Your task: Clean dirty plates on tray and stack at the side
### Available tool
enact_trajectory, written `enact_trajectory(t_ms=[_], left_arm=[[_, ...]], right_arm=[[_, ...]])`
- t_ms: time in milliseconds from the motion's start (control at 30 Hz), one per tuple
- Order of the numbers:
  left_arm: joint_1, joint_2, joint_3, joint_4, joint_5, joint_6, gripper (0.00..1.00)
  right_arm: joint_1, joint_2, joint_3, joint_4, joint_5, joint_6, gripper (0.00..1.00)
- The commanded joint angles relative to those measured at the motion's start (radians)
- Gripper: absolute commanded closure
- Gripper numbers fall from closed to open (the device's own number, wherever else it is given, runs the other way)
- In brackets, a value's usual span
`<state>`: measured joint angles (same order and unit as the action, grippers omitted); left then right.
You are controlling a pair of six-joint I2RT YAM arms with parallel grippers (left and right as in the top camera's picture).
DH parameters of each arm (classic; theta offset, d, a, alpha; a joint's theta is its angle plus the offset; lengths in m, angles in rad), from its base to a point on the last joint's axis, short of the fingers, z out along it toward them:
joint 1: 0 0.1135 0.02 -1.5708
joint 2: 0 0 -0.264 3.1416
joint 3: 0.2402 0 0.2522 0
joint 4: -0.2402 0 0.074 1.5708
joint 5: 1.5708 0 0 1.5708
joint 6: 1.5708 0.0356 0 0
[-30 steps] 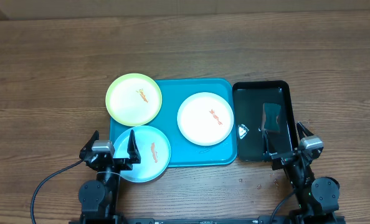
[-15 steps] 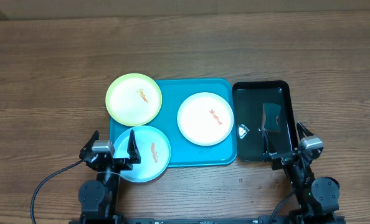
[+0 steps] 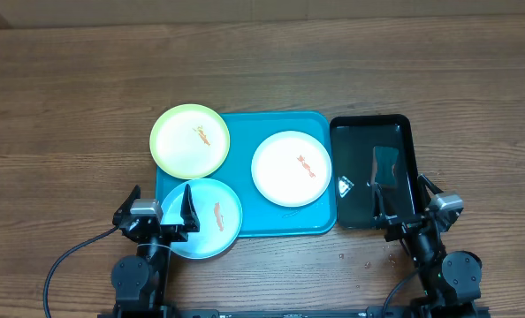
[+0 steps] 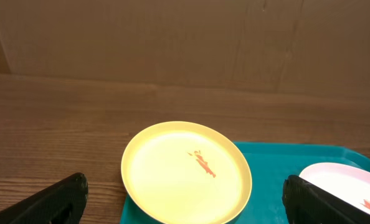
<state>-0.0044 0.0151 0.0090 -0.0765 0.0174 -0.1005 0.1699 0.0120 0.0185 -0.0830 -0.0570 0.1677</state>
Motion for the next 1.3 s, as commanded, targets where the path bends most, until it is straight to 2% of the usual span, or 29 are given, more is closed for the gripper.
enact_trajectory(t_ms=[0, 100, 633, 867, 1000, 1133, 1267], left_arm=[[0.000, -0.010, -0.004, 0.000, 0.002, 0.010, 0.00], [0.000, -0.010, -0.004, 0.005, 0.061, 0.007, 0.00], [-0.002, -0.010, -0.004, 0.018, 0.064, 0.005, 0.00], [-0.002, -0.010, 0.019, 0.005, 0.192, -0.105, 0.00], [-0.002, -0.009, 0.106, -0.033, 0.194, -0.151, 0.00], [-0.002, 0.017, 0.262, -0.172, 0.185, -0.149, 0.00], [-0.002, 0.132, 0.439, -0.320, 0.200, -0.146, 0.00]], right_arm=[[-0.005, -0.007, -0.010, 0.006, -0.009, 0.024, 0.00], [-0.005, -0.007, -0.010, 0.006, -0.008, 0.023, 0.00], [-0.005, -0.007, -0.010, 0.006, -0.008, 0.023, 0.00], [-0.005, -0.007, -0.002, 0.025, -0.009, 0.027, 0.00], [-0.005, -0.007, 0.043, 0.015, -0.009, 0.028, 0.00], [-0.005, -0.001, 0.141, -0.077, -0.008, 0.098, 0.00], [-0.005, 0.065, 0.283, -0.198, -0.008, 0.102, 0.00]])
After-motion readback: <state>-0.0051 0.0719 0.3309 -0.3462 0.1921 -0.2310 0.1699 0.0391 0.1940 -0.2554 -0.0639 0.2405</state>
